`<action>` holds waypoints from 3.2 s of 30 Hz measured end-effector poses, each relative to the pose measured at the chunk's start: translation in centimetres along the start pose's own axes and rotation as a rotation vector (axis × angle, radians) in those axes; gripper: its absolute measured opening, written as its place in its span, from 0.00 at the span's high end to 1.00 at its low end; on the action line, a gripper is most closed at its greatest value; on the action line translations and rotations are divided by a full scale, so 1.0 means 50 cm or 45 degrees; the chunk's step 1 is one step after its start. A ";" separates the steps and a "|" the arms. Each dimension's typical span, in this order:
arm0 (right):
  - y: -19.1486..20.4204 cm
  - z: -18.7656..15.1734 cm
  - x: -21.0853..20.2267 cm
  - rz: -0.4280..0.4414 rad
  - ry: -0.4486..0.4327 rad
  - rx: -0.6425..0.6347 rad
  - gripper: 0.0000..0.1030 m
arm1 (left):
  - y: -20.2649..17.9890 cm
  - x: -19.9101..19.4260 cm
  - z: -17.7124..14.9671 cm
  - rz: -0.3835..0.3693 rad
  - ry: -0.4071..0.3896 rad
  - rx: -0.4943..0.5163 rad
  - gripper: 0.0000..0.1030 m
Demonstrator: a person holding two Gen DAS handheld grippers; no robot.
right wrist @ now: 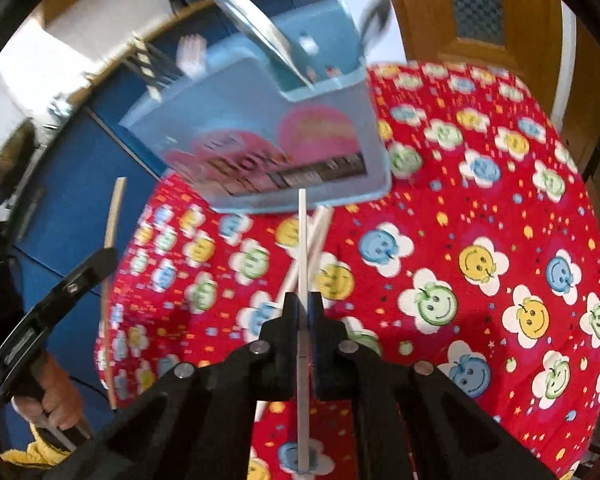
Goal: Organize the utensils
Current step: 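Raise both held chopsticks up over the blue box, then lower the chopstick into the box and open the left tool while the right tool holds its chopstick above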
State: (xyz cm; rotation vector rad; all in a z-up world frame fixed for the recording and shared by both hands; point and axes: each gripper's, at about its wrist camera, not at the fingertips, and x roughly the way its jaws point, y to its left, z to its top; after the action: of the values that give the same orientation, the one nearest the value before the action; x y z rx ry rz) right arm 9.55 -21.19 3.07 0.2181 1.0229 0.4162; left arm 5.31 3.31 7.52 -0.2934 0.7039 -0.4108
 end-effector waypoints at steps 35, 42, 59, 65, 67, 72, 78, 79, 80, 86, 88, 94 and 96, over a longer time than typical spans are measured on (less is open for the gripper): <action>0.040 0.081 -0.185 0.062 -0.648 -0.112 0.94 | -0.043 0.048 0.334 0.210 -0.665 0.081 0.96; 0.037 0.116 -0.192 0.061 -0.704 -0.130 0.94 | -0.036 0.097 0.337 0.299 -0.749 0.125 0.96; 0.060 0.215 -0.133 -0.127 -0.924 -0.214 0.94 | -0.022 0.143 0.286 0.347 -0.779 0.193 0.96; 0.057 0.219 -0.075 -0.151 -0.837 -0.221 0.94 | -0.007 0.152 0.265 0.344 -0.761 0.185 0.96; 0.060 0.217 -0.066 -0.158 -0.822 -0.240 0.94 | -0.004 0.155 0.260 0.351 -0.753 0.191 0.96; 0.068 0.208 -0.053 -0.165 -0.797 -0.260 0.94 | 0.002 0.157 0.250 0.340 -0.731 0.176 0.96; 0.067 0.199 -0.050 -0.138 -0.767 -0.233 0.89 | -0.006 0.154 0.236 0.345 -0.713 0.209 0.96; 0.067 0.198 -0.051 -0.137 -0.767 -0.229 0.86 | -0.007 0.152 0.234 0.345 -0.711 0.214 0.96; 0.067 0.198 -0.052 -0.133 -0.767 -0.224 0.79 | -0.010 0.151 0.233 0.349 -0.705 0.220 0.95; 0.070 0.191 -0.068 -0.088 -0.778 -0.199 0.72 | -0.011 0.143 0.222 0.345 -0.643 0.204 0.87; 0.073 0.188 -0.077 -0.071 -0.790 -0.197 0.71 | -0.009 0.137 0.221 0.338 -0.631 0.187 0.77; 0.087 0.173 -0.110 -0.043 -0.836 -0.199 0.71 | -0.010 0.112 0.227 0.322 -0.607 0.173 0.69; 0.091 0.167 -0.120 -0.033 -0.847 -0.199 0.71 | -0.016 0.102 0.228 0.321 -0.601 0.181 0.68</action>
State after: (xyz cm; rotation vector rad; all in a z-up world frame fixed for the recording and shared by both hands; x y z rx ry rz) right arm 12.97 -19.59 13.67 0.1838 0.3385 0.3615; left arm 16.29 1.67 13.27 -0.1547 0.2415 -0.1392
